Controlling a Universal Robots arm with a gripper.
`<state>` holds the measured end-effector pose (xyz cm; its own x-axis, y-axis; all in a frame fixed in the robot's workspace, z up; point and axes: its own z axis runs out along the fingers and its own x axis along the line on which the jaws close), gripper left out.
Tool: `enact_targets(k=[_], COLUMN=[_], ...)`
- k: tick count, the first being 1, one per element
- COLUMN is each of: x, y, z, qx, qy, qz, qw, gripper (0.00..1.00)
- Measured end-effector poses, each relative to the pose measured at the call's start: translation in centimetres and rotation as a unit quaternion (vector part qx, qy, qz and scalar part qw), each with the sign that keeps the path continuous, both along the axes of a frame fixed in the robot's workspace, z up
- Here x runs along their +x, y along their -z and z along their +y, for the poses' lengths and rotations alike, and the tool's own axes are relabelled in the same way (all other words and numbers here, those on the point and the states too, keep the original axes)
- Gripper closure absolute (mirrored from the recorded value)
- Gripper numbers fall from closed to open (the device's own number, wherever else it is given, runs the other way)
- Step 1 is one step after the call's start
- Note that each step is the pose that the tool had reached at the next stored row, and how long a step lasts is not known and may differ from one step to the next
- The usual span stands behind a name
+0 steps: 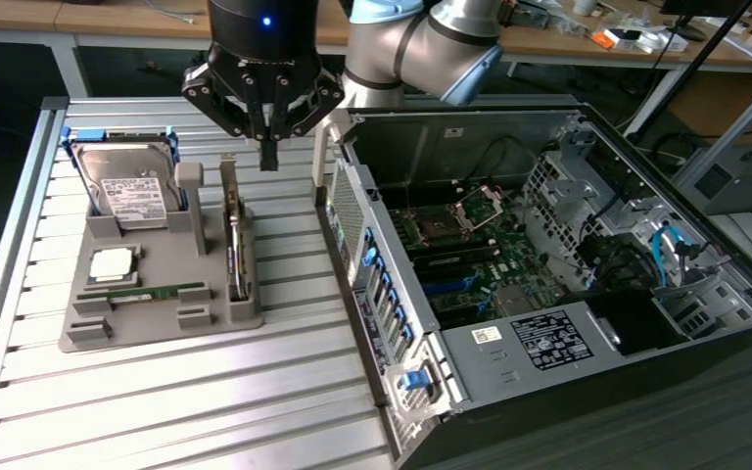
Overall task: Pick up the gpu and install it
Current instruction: 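Reach for the gpu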
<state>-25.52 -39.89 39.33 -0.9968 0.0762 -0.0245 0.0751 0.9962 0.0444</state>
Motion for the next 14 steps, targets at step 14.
enact_targets(k=[14], x=[-0.88], y=[0.0], z=[0.0], qx=[0.0], qy=[0.0], qz=[0.0], qw=[1.0], gripper=[0.9])
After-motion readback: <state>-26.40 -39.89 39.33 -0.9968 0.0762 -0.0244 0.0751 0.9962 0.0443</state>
